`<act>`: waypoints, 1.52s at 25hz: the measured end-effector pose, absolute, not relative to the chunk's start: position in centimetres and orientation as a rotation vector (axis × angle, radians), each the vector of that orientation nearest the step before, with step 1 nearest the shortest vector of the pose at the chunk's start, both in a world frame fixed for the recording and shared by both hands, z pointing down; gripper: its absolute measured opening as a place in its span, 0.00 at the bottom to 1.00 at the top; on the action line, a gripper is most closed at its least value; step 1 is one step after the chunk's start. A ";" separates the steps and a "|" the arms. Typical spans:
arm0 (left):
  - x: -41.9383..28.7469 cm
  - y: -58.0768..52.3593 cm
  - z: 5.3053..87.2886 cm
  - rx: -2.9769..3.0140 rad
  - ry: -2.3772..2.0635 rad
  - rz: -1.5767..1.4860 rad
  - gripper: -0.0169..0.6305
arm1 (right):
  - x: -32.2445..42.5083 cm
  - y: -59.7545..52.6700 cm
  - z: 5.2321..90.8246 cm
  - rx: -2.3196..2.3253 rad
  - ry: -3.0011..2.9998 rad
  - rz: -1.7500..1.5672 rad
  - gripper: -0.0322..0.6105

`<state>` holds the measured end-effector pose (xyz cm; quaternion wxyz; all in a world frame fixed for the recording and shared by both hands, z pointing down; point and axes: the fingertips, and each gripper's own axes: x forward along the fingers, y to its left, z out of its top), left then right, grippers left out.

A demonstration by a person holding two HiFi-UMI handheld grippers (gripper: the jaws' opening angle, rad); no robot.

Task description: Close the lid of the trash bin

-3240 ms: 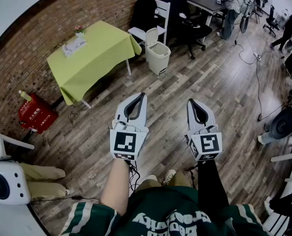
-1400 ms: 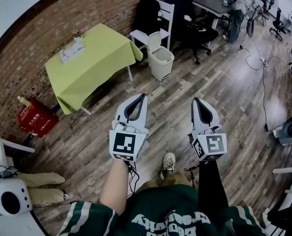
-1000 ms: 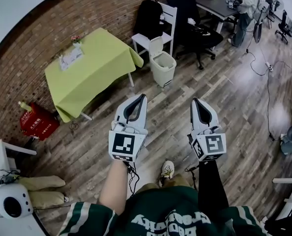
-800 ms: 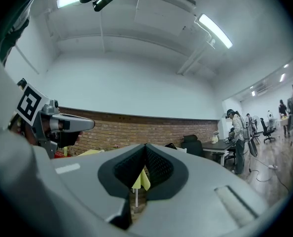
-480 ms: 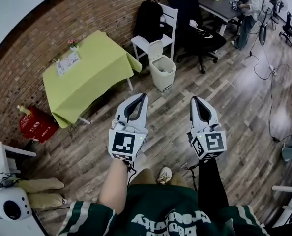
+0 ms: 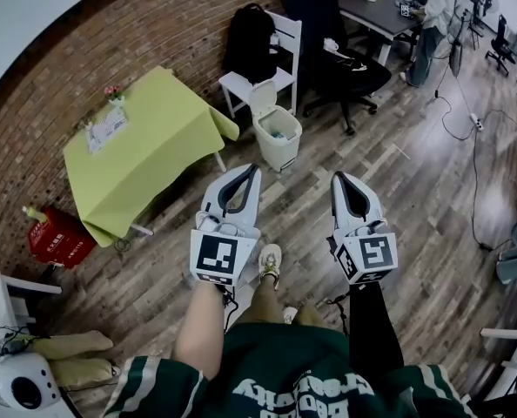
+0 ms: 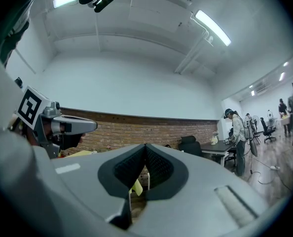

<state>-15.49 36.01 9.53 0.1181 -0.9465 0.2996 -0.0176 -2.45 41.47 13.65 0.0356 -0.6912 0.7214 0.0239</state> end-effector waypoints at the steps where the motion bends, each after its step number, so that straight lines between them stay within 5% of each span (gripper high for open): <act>1: -15.1 35.2 9.4 -2.770 0.872 -0.036 0.04 | -2.2 40.7 13.6 -2.124 2.213 0.074 0.07; 38: -6.7 -1.6 10.2 -2.822 0.767 -0.001 0.02 | 5.0 6.9 14.2 -2.295 2.182 0.042 0.07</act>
